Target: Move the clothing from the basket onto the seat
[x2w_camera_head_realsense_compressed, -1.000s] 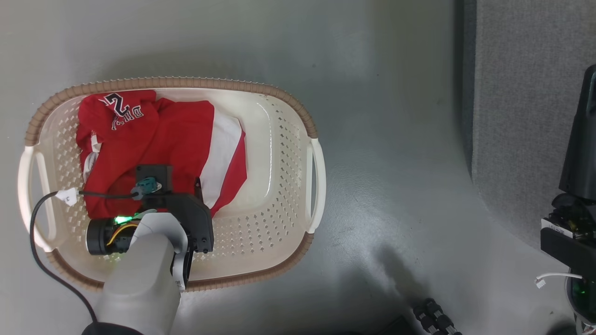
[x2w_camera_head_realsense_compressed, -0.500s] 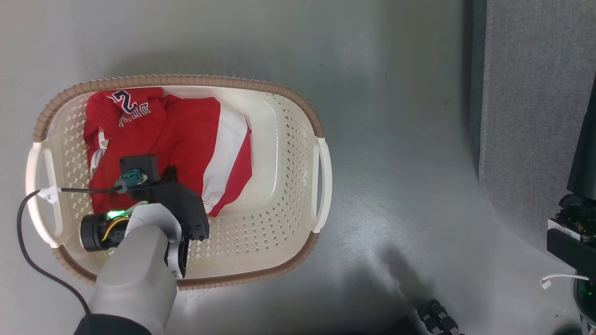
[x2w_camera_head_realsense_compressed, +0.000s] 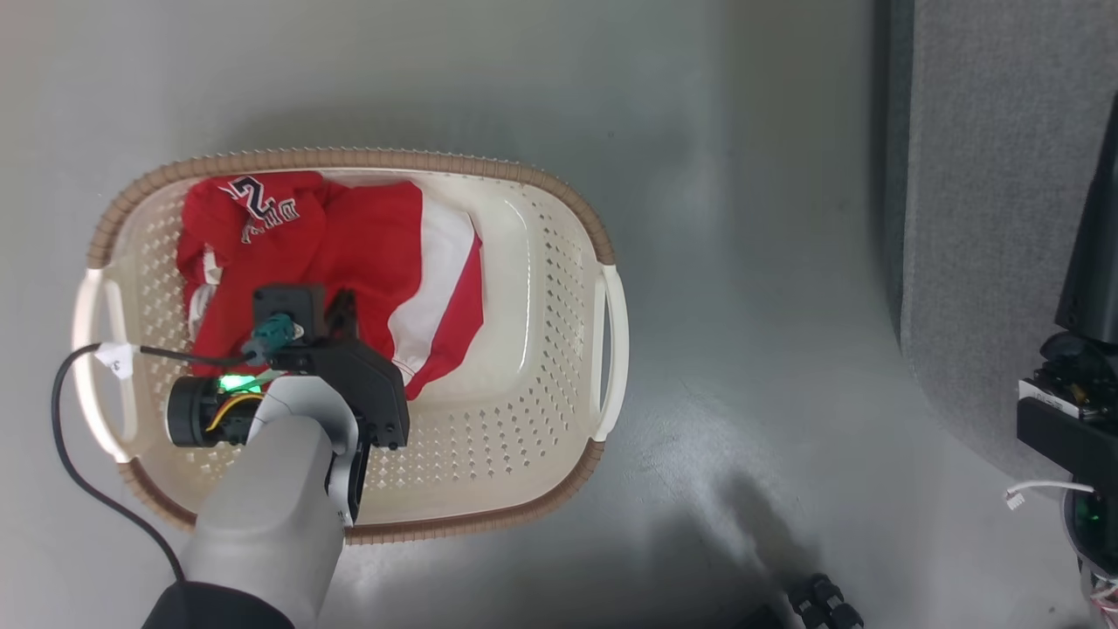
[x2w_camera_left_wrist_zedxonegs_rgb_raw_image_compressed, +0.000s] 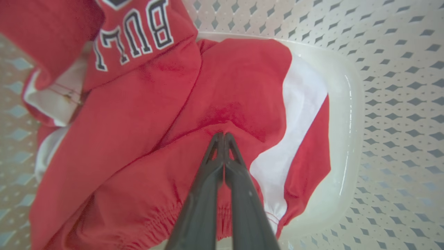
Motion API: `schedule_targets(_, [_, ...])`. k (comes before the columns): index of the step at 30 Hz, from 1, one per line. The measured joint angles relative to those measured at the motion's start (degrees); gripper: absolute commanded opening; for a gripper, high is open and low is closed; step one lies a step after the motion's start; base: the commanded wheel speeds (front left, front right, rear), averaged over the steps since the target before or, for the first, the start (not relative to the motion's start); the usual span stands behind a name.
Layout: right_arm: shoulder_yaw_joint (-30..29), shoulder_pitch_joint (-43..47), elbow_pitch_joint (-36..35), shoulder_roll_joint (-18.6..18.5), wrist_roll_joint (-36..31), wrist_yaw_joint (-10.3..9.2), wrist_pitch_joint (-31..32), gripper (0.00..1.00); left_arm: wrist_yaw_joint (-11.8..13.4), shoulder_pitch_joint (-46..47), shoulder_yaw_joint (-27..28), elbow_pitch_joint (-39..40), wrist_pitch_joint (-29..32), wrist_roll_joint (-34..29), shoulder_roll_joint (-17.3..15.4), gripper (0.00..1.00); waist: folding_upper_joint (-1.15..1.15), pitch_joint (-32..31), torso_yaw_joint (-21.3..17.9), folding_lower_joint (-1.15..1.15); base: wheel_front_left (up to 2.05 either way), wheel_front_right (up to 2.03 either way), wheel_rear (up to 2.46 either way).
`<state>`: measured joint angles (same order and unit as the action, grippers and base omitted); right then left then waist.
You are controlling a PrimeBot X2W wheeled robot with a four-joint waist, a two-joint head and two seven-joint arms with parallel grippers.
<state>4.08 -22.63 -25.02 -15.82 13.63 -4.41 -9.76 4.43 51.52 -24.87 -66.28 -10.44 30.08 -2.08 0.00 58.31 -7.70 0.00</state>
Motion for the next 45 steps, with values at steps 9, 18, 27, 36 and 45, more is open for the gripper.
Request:
schedule_targets(9, [1.09,-1.79,6.31,0.09,0.49,1.38,-1.13,1.00,-1.45,-3.10,-3.69,2.11,-2.29,0.67,0.05,0.00,0.00,-4.97,0.98,0.00,0.00,0.00,0.00])
schedule_targets(18, [1.79,-2.60,13.16,0.21,0.97,2.25,-1.52,1.00,-1.96,-7.56,-5.98,5.75,-3.38,2.77,0.03,0.00,0.00,-11.76,2.27,-0.01,0.00,0.00,0.00])
schedule_targets(27, [2.42,-2.31,18.92,0.36,1.15,3.20,-2.02,1.00,-1.96,-11.32,-6.47,7.26,-3.82,5.21,0.04,0.00,0.00,-19.20,3.96,-0.01,0.00,0.00,0.00])
schedule_targets(36, [2.82,0.28,24.19,1.21,2.10,3.50,-2.76,1.00,-2.26,-14.03,-4.67,9.81,-3.83,4.78,0.03,0.00,-0.01,-26.88,5.52,-0.01,0.00,0.00,0.00])
schedule_targets(45, [3.15,5.05,28.35,2.03,2.67,3.81,-3.12,1.00,-2.43,-18.15,-3.27,15.89,-3.85,3.42,-1.82,0.00,-0.01,-34.66,6.78,-0.01,0.00,0.00,0.00])
